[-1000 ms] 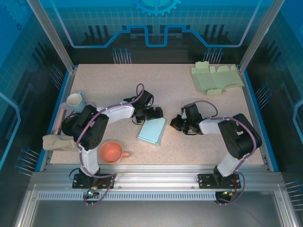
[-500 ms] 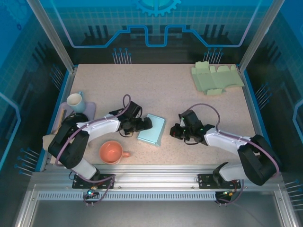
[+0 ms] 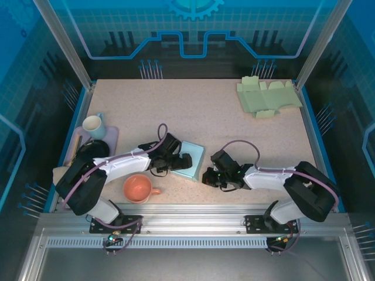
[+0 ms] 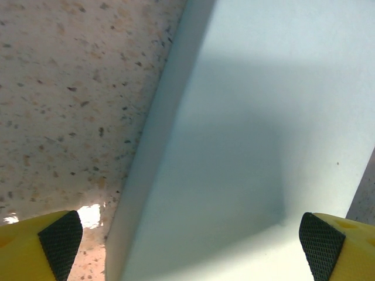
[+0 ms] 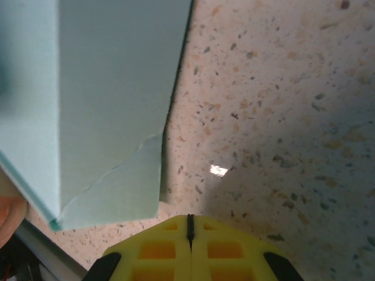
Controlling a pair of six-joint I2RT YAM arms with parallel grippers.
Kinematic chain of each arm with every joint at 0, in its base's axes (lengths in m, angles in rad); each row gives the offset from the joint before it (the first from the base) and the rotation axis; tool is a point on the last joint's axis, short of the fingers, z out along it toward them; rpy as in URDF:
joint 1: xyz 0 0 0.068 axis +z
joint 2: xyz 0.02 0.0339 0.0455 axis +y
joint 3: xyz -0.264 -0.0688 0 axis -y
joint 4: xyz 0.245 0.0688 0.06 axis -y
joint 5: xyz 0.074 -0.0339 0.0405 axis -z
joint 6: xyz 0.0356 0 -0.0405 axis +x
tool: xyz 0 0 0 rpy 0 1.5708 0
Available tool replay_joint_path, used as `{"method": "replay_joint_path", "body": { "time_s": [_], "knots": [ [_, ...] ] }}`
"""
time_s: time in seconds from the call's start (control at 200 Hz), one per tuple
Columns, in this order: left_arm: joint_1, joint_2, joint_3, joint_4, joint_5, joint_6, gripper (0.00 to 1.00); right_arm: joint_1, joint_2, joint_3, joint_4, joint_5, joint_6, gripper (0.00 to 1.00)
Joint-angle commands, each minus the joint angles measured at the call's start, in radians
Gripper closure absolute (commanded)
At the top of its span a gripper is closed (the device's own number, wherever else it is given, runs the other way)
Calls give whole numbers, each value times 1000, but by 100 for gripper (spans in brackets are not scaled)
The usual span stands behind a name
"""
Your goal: Fold the paper box
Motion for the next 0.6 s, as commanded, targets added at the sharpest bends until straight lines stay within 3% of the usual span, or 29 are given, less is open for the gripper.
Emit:
{"method": "replay_joint_path", "body": {
  "time_s": [0.0, 0.28, 0.595],
  "knots": [
    [-16, 17, -10, -1, -29, -24, 2, 10, 43, 4, 77, -24, 46, 100],
    [-41, 28, -25, 21, -31, -57, 2, 10, 99, -7, 139, -58, 79, 100],
    [-133, 34, -33, 83, 5, -135, 2, 10, 112, -9, 181, -76, 100, 100]
  ]
}}
